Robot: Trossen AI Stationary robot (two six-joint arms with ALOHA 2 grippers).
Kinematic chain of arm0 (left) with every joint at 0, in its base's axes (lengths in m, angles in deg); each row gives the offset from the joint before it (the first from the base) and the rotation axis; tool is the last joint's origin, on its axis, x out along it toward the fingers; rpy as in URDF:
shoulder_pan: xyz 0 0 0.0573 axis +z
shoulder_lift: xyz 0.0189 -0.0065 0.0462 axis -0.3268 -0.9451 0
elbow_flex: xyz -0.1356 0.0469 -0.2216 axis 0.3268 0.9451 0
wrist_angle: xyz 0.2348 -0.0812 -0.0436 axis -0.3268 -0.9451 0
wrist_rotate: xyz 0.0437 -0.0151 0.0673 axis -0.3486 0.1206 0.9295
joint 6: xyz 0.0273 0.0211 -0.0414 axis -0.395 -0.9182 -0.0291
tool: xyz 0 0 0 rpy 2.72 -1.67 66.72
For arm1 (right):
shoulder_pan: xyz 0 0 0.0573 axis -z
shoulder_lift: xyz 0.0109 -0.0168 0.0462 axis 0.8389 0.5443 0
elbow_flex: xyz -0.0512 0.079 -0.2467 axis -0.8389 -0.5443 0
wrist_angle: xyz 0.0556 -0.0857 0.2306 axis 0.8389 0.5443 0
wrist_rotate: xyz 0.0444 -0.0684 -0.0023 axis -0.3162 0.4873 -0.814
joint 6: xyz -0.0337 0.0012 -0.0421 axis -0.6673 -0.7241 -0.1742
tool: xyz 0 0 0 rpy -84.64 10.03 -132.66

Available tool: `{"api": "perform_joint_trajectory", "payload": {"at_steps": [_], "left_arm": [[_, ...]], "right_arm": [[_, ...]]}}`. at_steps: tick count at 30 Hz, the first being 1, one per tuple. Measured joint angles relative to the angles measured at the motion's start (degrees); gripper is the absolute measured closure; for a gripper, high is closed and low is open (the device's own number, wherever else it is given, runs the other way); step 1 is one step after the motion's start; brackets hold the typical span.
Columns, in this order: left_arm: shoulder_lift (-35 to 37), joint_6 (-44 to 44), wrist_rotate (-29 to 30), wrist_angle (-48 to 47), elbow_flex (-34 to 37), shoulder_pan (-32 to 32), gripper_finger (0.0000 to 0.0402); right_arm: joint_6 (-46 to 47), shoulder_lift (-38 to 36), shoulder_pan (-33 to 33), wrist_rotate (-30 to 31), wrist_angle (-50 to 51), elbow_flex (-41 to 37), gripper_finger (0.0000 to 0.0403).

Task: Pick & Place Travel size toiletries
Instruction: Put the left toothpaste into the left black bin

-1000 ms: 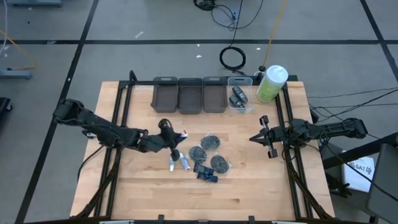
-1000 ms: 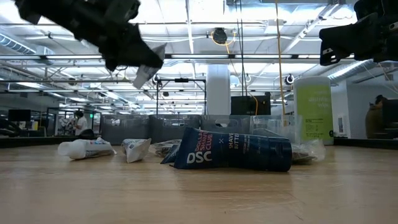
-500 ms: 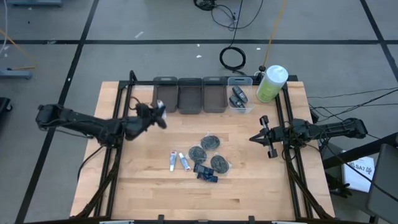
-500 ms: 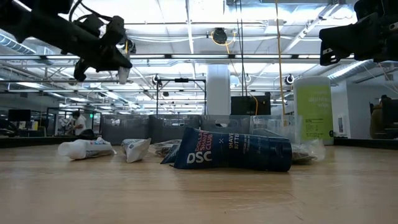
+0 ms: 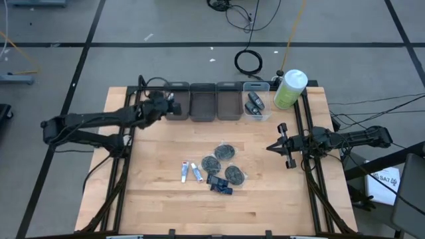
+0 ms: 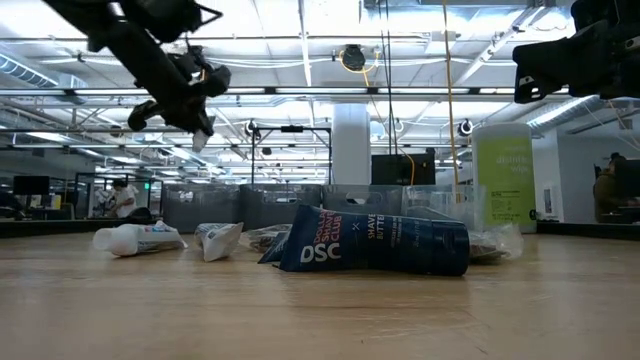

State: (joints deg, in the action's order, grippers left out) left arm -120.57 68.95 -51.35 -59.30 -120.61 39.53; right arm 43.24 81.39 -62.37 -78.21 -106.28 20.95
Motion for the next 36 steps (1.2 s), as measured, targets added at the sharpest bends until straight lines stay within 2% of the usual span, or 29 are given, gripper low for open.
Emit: {"api": "perform_joint_trajectory", "payload": {"at_steps": [6,13,26,30,36], "left_arm": [[-7.39,-2.81,-3.26,-0.94,-4.74,5.14,0.0395],[-13.73,-5.84,-5.9,-0.89,-5.42,9.03,0.0387],[-16.11,-12.42,-7.74,0.97,-5.42,9.81,0.0382],[-16.11,-12.68,-7.04,0.97,-5.42,9.85,0.0356],[-16.09,-13.09,-5.6,1.01,-5.42,9.86,0.0282]], "right_arm": [[-0.03,0.0,0.0,0.1,-0.02,0.0,0.0399],[-0.01,0.0,-0.01,0.06,0.0,-0.01,0.0399],[0.33,0.02,0.0,0.03,0.75,0.0,0.0399],[0.28,0.02,0.0,0.39,0.77,-0.01,0.0399],[0.23,0.02,0.0,2.55,1.89,0.0,0.0399]]}}
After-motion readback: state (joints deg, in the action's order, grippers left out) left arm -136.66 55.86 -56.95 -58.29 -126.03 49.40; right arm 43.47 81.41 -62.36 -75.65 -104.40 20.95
